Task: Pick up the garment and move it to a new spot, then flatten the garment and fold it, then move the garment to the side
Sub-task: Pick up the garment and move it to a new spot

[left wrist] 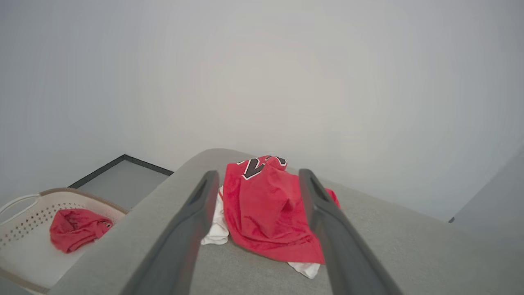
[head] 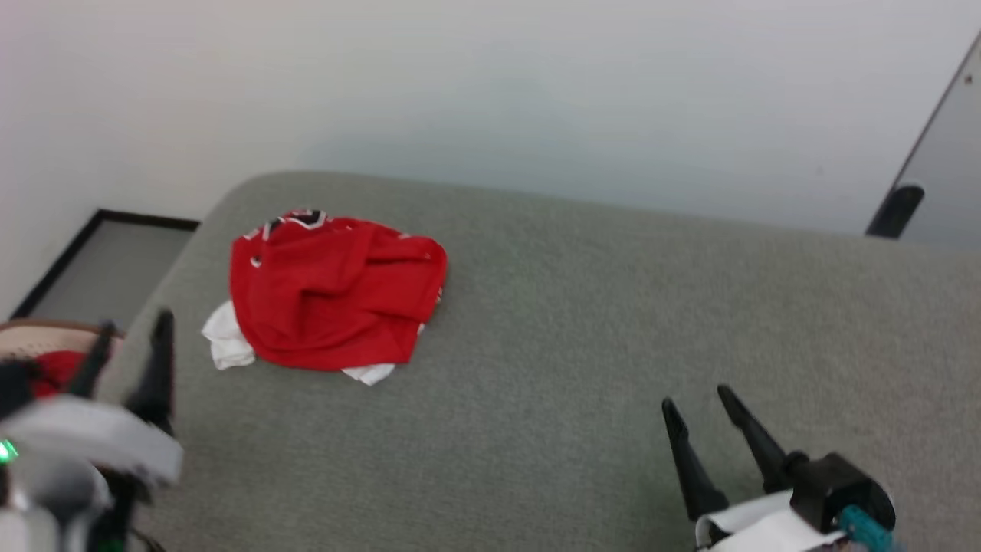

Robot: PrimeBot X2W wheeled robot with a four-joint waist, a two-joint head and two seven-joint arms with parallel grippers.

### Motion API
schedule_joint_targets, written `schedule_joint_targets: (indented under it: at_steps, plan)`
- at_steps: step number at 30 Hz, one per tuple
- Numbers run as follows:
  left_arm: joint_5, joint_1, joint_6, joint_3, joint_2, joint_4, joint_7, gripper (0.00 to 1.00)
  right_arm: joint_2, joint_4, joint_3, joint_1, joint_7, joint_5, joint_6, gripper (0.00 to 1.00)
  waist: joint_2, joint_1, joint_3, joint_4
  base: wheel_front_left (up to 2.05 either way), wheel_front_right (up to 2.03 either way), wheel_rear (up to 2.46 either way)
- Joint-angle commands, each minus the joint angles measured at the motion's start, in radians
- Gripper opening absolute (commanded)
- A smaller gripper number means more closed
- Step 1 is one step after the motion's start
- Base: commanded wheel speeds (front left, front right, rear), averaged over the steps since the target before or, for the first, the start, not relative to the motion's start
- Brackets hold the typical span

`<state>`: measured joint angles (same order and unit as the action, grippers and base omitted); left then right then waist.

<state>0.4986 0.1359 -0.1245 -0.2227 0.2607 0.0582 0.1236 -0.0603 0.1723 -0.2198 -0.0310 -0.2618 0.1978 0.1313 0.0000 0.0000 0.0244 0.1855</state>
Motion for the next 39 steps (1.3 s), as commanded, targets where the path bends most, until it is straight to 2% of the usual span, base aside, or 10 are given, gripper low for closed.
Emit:
schedule_joint_targets:
  at_steps: [1, 4, 13, 15, 21, 28, 33, 39]
  plan:
    - [0.025, 0.055, -0.006, -0.002, 0.03, 0.01, 0.042, 1.0, -0.009, -0.008, -0.003, -0.027, -0.003, -0.006, -0.001, 1.0, 0.0, 0.0, -0.094, -0.063, 0.0, 0.0, 0.0]
    - [0.072, 0.15, -0.006, 0.002, 0.108, 0.046, 0.149, 1.0, -0.019, -0.02, -0.017, -0.059, -0.003, -0.007, -0.001, 1.0, 0.0, 0.0, -0.153, -0.095, 0.0, 0.0, 0.0]
    - [0.195, 0.38, -0.007, 0.029, 0.241, 0.208, 0.43, 1.0, -0.048, -0.056, -0.032, -0.142, -0.003, 0.012, -0.001, 1.0, 0.0, 0.0, -0.302, -0.182, 0.0, 0.0, 0.0]
    - [0.206, 0.426, -0.006, 0.033, 0.291, 0.277, 0.462, 1.0, -0.049, -0.067, -0.037, -0.159, -0.003, 0.014, -0.001, 1.0, 0.0, 0.0, -0.335, -0.203, 0.0, 0.0, 0.0]
    - [0.198, 0.516, 0.001, 0.082, 0.335, 0.445, 0.56, 1.0, -0.054, -0.092, -0.042, -0.186, -0.003, 0.021, -0.001, 1.0, 0.0, 0.0, -0.404, -0.246, 0.0, 0.0, 0.0]
    - [0.201, 0.572, 0.016, 0.117, 0.338, 0.563, 0.648, 1.0, -0.049, -0.109, -0.039, -0.197, -0.003, 0.023, -0.001, 1.0, 0.0, 0.0, -0.439, -0.272, 0.0, 0.0, 0.0]
    - [0.205, 0.588, 0.047, 0.146, 0.313, 0.637, 0.723, 1.0, -0.042, -0.116, -0.035, -0.203, -0.003, 0.028, -0.001, 1.0, 0.0, 0.0, -0.455, -0.274, 0.0, 0.0, 0.0]
    - [0.204, 0.593, 0.061, 0.166, 0.293, 0.688, 0.741, 1.0, -0.037, -0.11, -0.044, -0.212, -0.003, 0.03, -0.001, 1.0, 0.0, 0.0, -0.457, -0.275, 0.0, 0.0, 0.0]
